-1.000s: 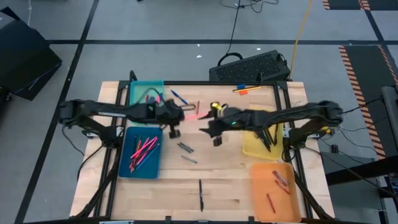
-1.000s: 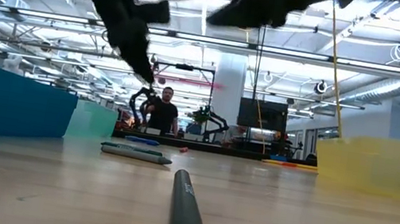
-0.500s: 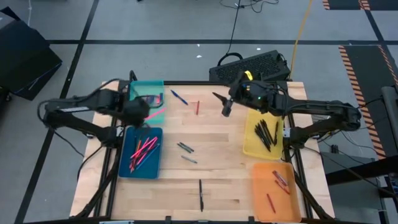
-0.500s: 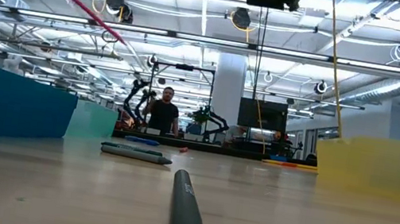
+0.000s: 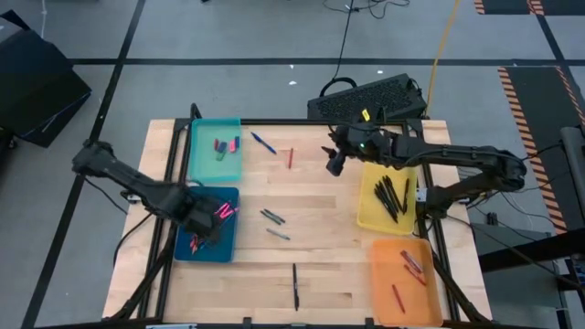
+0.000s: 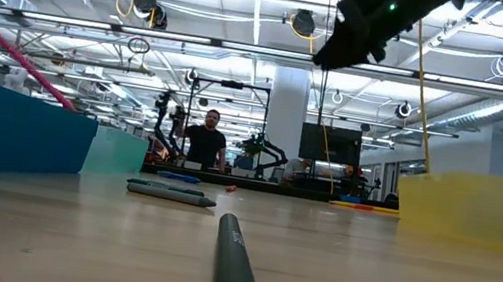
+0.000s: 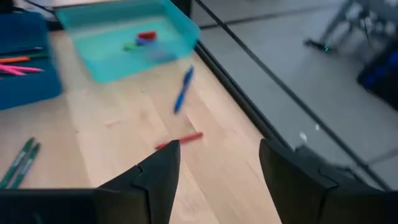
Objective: Sort crayons/erasers/pens/pencils in bins
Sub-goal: Put the pink colored pencil into the blue bin, then put the dark blue colored pencil into the blue bin
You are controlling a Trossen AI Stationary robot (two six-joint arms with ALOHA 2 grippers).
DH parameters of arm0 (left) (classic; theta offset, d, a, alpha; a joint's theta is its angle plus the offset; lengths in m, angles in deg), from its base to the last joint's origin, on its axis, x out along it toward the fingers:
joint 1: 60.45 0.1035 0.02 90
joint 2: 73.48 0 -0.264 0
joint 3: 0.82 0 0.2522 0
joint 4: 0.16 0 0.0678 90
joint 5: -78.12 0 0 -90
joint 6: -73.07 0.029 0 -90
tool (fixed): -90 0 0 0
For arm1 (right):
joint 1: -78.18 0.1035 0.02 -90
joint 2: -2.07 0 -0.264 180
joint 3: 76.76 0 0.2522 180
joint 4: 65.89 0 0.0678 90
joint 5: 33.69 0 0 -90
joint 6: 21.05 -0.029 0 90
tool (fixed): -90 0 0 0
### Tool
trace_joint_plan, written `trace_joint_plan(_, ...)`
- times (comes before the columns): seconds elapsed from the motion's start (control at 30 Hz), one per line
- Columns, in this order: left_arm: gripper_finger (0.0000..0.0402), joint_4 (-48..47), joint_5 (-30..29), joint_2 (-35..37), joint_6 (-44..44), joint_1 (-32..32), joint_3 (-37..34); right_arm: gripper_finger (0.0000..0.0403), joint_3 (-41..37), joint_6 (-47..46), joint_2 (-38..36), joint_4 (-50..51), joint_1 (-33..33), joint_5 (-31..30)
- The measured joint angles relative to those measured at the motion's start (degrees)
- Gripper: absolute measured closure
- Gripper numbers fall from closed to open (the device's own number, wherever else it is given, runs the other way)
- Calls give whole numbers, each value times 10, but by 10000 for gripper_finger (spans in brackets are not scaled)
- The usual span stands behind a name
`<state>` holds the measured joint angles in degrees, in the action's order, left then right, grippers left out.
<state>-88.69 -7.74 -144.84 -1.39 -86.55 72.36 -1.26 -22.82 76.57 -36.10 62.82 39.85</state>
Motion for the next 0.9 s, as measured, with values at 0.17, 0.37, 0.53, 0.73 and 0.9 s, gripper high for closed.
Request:
trace_joint_plan(0.17, 381, 26, 60, -33, -26, -11, -52, 192, 2, -48, 33, 18, -52, 4)
trace_joint_plan(0.37, 369, 45, 86, -36, -43, -6, -105, 193, 92, -123, 125, 223, -134, 51)
trace_joint_plan(0.53, 343, 45, 122, -36, -47, 5, -143, 193, 151, -183, 213, 313, -189, 62)
trace_joint_plan(0.73, 301, 45, 136, -18, -25, 7, -149, 193, 153, -314, 269, 305, -245, 77)
trace_joint_plan(0.9, 228, -1, 100, 43, 14, 27, -148, 193, 154, -402, 273, 276, -293, 42)
